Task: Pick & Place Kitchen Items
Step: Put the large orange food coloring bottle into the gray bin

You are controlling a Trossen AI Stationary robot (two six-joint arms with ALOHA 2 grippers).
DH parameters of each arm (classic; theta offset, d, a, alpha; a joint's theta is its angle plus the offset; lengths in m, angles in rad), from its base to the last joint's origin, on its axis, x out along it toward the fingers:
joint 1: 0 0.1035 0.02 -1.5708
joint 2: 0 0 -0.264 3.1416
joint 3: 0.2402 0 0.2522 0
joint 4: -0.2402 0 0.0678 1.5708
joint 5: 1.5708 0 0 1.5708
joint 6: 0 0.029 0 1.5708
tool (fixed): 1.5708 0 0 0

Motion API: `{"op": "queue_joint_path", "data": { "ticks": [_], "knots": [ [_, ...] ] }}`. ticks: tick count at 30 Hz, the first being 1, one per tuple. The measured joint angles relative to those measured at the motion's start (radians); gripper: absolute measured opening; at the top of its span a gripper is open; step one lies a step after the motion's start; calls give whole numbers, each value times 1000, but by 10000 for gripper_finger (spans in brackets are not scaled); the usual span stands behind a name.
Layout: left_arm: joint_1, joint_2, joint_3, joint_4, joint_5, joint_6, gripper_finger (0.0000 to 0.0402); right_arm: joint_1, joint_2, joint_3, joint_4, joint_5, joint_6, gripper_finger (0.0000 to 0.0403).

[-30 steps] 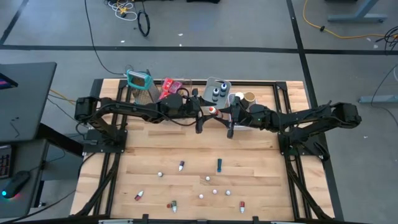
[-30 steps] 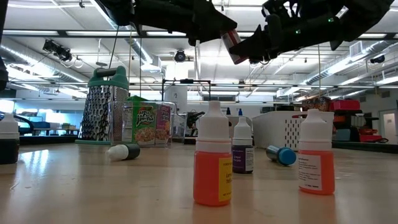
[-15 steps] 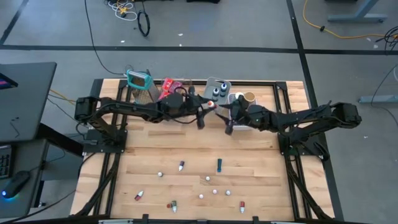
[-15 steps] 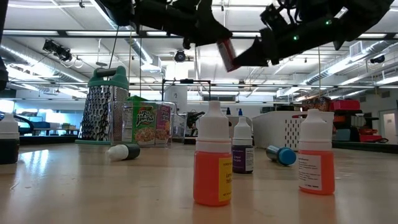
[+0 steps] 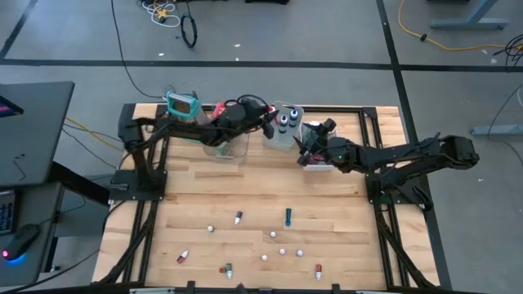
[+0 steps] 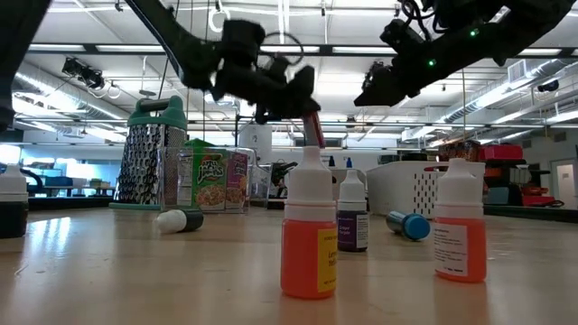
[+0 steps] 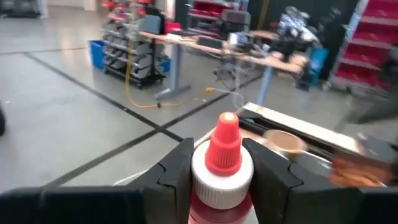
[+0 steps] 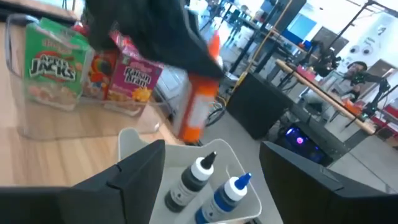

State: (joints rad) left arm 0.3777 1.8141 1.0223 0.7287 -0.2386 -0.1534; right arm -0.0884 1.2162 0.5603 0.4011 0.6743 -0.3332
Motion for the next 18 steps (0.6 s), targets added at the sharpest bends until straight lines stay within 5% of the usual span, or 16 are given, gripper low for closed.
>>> {"op": "queue_joint_path", "data": {
  "ticks": [9,18],
  "knots": [
    [96,245,158,-19,46,-32,128,-8,-1,0,35,-2,-24,274],
    [109,316,295,-237,40,-23,141,-10,-1,0,6,-3,-21,275]
  ]
}}
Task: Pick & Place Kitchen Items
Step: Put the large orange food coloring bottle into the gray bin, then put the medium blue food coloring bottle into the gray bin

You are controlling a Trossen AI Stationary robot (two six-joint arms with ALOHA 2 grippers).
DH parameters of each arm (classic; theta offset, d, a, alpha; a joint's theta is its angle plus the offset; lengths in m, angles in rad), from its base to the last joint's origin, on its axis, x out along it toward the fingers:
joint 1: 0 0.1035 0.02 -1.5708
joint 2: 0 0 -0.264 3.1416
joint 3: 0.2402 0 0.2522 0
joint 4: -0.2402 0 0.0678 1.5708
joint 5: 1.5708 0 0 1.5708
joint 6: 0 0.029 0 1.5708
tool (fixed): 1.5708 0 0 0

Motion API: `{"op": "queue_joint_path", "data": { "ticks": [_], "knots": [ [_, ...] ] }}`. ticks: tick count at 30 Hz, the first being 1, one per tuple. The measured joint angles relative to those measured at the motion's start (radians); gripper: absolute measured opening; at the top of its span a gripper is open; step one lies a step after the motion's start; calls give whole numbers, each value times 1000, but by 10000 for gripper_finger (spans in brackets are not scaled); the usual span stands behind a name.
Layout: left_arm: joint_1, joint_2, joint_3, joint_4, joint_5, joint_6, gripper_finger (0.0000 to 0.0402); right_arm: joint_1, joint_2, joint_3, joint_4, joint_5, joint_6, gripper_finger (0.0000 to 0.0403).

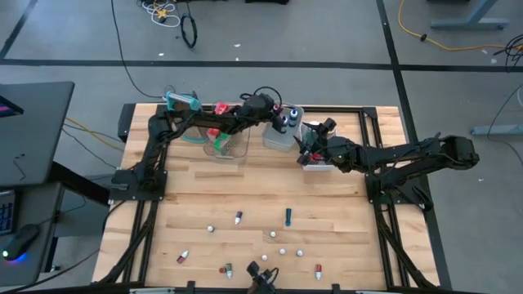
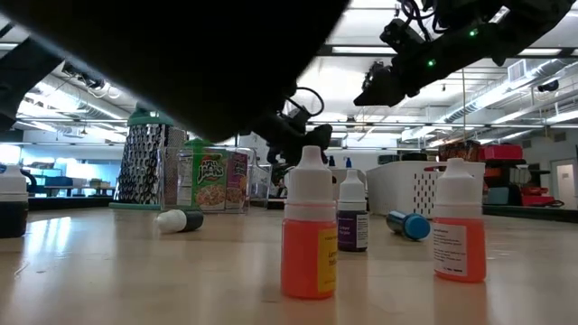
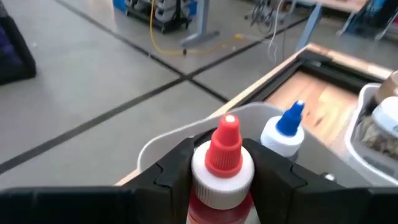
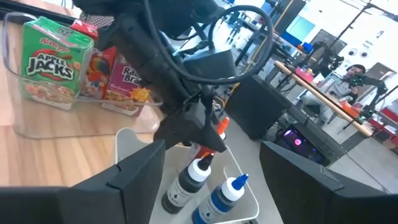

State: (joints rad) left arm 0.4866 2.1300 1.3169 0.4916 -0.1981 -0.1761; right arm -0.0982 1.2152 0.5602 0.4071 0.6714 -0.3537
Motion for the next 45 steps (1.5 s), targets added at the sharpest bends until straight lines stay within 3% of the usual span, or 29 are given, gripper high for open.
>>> {"op": "queue_joint_path", "data": {
  "ticks": [23,29,33,37,40,45],
  "knots": [
    [-3,-6,21,-92,-15,-57,203,0,0,0,-5,-8,4,275],
    [-13,-78,43,-120,113,-108,199,1,0,0,-10,-28,8,275],
    [-15,-193,43,-303,242,-116,198,2,0,0,-11,-137,65,275],
    [-14,-359,42,-582,337,-48,198,1,0,0,-17,-314,103,275],
    [-46,-482,33,-712,306,36,198,2,0,0,-36,-502,137,275],
    [-158,-693,-2,-813,132,142,199,2,0,0,-119,-794,201,275]
  ]
}}
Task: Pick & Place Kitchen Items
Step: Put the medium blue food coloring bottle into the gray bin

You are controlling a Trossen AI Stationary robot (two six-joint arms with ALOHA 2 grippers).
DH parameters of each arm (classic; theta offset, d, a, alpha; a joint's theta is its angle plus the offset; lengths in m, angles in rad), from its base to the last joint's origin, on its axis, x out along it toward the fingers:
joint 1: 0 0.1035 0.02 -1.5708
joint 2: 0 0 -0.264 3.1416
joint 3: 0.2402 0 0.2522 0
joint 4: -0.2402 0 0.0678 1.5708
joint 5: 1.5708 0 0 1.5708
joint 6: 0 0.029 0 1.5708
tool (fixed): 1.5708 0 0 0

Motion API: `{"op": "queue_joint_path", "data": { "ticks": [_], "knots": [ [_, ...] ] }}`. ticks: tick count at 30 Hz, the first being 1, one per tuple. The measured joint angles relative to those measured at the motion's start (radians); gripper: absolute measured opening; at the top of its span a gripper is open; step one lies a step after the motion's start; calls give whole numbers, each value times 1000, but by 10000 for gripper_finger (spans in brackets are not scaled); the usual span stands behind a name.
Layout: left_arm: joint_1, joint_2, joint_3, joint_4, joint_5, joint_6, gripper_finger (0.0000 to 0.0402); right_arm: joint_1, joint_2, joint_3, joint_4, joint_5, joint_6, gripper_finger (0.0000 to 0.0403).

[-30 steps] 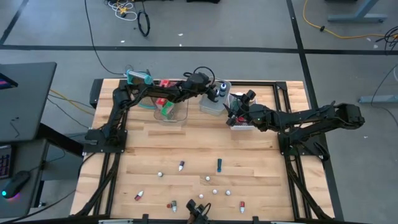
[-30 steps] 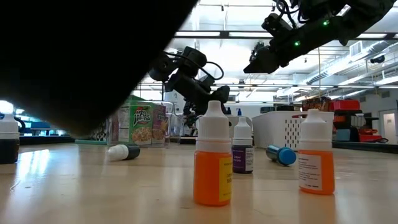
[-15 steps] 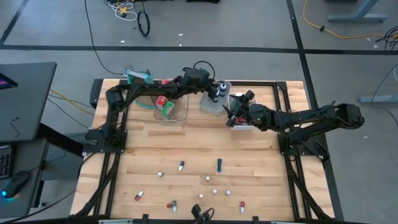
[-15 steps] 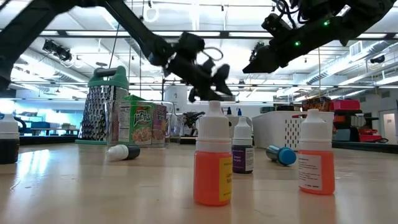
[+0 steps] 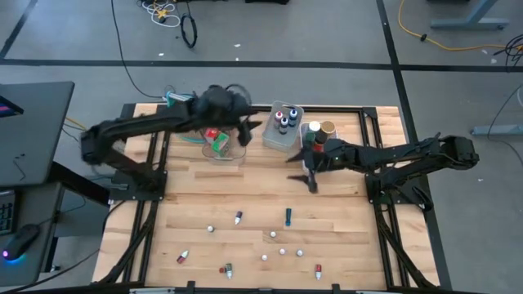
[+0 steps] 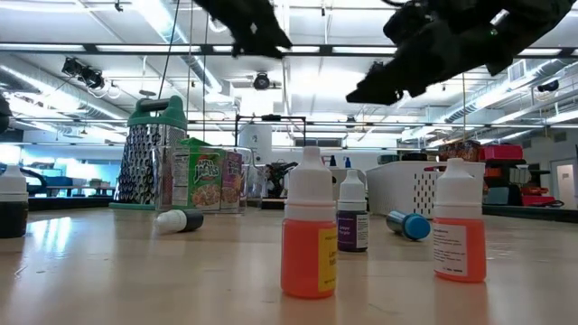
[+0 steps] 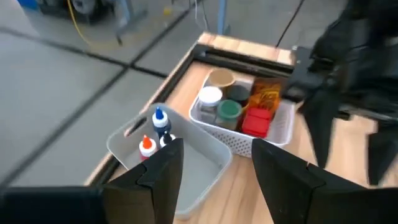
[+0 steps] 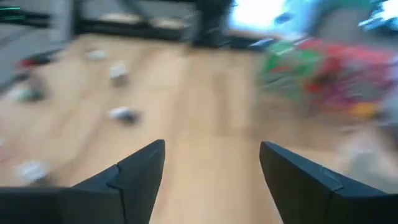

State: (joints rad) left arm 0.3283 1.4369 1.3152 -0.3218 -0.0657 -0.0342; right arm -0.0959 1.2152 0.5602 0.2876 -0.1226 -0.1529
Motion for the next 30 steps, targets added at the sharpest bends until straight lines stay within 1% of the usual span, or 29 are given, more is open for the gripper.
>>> {"op": "queue_joint_path", "data": {
  "ticks": [2,4,6,8,12,16,20,24,27,30],
  "knots": [
    [-59,-74,-37,0,-67,38,199,2,5,0,-58,-112,10,275],
    [-117,-142,-84,0,-109,60,198,18,22,0,-104,-190,-2,275],
    [-179,-207,-147,8,-130,66,197,48,53,0,-103,-233,-26,275],
    [-235,-260,-223,49,-137,65,197,85,94,0,-86,-250,-43,275],
    [-323,-354,-376,160,-135,11,199,165,199,0,-4,-249,-69,275],
    [-372,-431,-464,209,-140,-54,197,228,296,0,55,-213,-78,275],
    [-389,-476,-500,246,-154,-40,195,255,362,0,52,-164,-185,275],
    [-388,-485,-502,272,-158,-35,195,265,441,0,78,-120,-284,275],
    [-388,-484,-502,282,-156,-32,195,263,506,0,111,-127,-293,275],
    [-389,-484,-502,276,-155,-32,195,262,555,1,177,-166,-264,274]
  ]
}}
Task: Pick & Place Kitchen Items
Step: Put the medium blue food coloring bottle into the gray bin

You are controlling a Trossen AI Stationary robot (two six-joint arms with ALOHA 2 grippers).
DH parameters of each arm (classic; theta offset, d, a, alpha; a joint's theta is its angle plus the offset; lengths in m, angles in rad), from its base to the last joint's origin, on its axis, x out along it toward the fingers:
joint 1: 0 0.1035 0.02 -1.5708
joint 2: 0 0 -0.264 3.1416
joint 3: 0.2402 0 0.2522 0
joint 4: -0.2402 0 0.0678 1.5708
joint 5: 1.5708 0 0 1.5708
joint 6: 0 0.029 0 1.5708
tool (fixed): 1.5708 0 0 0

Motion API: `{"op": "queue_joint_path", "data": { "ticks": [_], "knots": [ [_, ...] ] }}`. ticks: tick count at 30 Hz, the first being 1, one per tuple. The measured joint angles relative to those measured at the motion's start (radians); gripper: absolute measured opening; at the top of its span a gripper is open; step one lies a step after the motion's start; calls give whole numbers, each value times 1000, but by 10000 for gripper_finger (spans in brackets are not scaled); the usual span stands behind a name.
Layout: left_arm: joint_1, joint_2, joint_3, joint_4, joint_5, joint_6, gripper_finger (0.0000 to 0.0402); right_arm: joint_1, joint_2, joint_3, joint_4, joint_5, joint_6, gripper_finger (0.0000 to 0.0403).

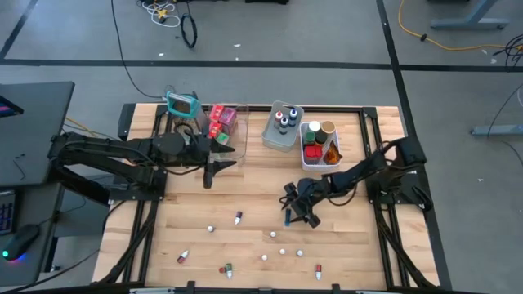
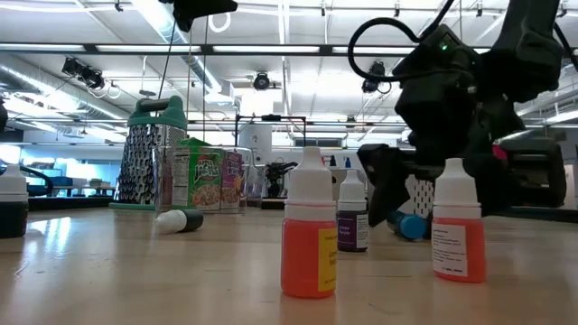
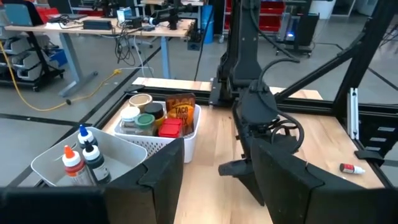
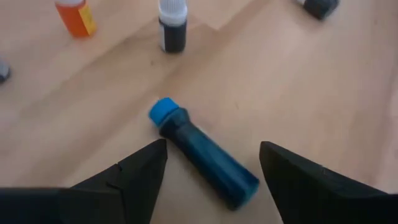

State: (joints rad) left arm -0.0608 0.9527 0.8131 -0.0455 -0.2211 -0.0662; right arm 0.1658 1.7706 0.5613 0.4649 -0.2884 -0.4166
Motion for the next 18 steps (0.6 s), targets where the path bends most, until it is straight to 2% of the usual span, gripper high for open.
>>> {"op": "queue_joint_path", "data": {
  "ticks": [6,13,18],
  "knots": [
    [0,0,0,-6,-3,1,195,1,45,2,77,-36,22,252],
    [0,0,0,-18,0,0,195,2,47,0,74,-65,43,175],
    [1,0,0,-25,0,-1,194,2,49,0,90,-62,116,120]
  ]
}}
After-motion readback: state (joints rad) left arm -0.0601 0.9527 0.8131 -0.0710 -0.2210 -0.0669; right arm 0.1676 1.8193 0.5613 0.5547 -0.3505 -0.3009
